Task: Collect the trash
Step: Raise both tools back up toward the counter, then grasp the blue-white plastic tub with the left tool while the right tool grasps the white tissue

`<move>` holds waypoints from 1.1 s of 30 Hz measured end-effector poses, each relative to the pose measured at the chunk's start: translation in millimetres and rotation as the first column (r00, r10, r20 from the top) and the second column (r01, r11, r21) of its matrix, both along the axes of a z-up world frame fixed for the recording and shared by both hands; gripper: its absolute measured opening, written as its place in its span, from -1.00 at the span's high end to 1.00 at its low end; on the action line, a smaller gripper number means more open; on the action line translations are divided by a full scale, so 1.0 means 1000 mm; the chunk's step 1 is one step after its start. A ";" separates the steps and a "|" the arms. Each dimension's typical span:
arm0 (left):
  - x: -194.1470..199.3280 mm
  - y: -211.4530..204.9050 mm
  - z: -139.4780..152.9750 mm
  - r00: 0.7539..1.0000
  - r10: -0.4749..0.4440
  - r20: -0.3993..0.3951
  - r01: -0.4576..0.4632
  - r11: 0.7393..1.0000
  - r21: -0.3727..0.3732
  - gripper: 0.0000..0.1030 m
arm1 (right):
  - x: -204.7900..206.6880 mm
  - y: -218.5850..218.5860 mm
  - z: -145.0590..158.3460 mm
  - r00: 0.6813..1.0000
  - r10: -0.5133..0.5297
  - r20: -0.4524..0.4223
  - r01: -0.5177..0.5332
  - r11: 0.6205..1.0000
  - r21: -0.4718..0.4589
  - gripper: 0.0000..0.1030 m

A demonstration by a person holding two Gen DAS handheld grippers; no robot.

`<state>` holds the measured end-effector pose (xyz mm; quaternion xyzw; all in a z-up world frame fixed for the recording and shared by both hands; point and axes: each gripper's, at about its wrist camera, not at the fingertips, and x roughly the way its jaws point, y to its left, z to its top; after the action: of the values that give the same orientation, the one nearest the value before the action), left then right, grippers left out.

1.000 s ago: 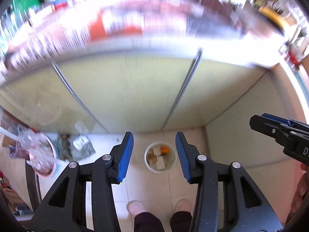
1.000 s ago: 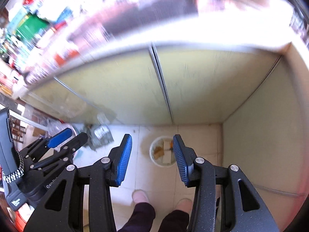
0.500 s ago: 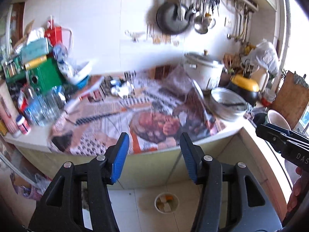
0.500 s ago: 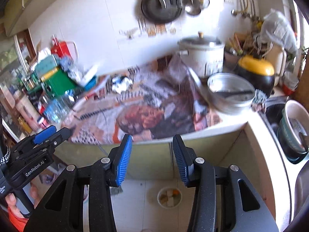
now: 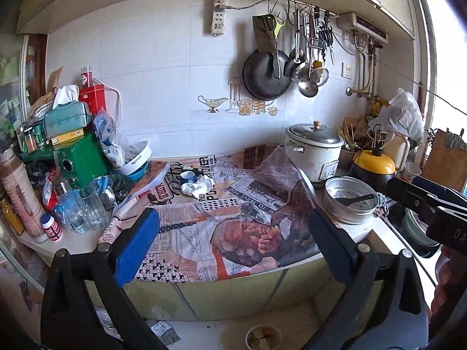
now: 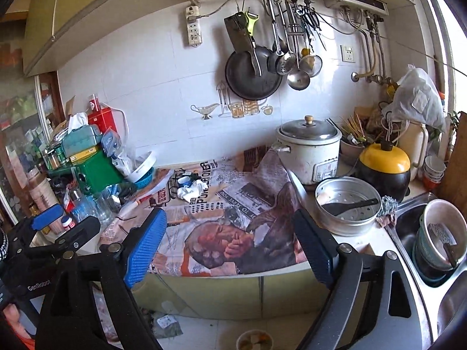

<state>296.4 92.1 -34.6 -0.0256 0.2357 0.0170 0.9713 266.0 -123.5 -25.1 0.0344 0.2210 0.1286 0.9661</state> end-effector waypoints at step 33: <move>0.266 0.105 -0.052 0.945 0.272 -0.179 -0.286 0.957 -0.055 -0.99 | 0.277 0.054 -0.032 0.959 0.235 -0.161 -0.238 0.971 -0.001 -0.69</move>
<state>562.3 197.3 -86.6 -0.0964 0.3119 0.1471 0.9337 543.1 -69.9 -57.4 0.0083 0.3017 0.2377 0.9232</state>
